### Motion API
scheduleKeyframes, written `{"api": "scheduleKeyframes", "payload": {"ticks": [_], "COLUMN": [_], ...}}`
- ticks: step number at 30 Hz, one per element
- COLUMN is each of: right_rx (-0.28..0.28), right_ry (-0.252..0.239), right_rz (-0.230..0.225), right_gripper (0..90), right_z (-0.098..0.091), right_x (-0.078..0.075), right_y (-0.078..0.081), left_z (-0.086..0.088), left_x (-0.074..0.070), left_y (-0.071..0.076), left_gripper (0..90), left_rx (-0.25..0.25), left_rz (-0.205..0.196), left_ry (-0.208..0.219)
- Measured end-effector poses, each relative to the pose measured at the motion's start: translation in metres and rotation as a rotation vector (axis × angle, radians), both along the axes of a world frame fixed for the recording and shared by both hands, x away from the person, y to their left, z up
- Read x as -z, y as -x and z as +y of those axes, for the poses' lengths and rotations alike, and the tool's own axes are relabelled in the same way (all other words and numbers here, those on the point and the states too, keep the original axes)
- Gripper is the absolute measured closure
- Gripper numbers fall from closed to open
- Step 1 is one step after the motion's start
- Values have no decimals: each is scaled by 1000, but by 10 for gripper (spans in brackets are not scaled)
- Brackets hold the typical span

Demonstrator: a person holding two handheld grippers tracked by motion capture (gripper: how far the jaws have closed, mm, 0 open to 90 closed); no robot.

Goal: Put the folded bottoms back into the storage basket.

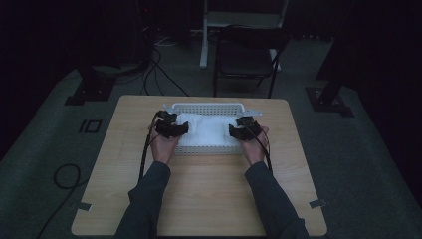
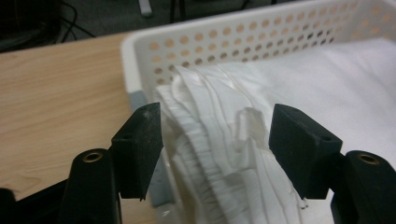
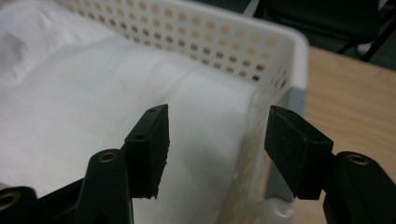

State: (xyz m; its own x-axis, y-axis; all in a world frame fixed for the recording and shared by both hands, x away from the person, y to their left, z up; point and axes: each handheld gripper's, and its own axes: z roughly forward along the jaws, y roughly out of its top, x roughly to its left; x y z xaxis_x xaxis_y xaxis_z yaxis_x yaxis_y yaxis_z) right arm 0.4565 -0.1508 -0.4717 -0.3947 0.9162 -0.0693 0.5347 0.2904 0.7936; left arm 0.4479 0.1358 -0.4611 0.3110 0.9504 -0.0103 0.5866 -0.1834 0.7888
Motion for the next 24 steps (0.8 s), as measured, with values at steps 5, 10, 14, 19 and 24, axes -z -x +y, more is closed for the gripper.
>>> {"api": "scheduleKeyframes", "payload": {"ticks": [5, 10, 14, 19, 24], "right_rx": [3, 22, 43, 79, 102], "right_ry": [-25, -58, -71, -93, -91], "right_rz": [-46, -61, -67, -62, -23], "right_gripper": [408, 405, 405, 403, 398], "right_z": [-11, -35, -51, -73, -89], "right_x": [-13, -15, -8, 1, 17], "right_y": [8, 22, 31, 40, 45], "left_z": [12, 34, 48, 61, 68], "left_x": [-3, -2, 1, 11, 24], "left_y": [8, 22, 30, 47, 60], "left_gripper": [344, 341, 335, 327, 321], "left_rx": [-8, -28, -43, -58, -79], "left_rz": [-24, -49, -58, -69, -60], "left_ry": [22, 23, 45, 61, 44]}}
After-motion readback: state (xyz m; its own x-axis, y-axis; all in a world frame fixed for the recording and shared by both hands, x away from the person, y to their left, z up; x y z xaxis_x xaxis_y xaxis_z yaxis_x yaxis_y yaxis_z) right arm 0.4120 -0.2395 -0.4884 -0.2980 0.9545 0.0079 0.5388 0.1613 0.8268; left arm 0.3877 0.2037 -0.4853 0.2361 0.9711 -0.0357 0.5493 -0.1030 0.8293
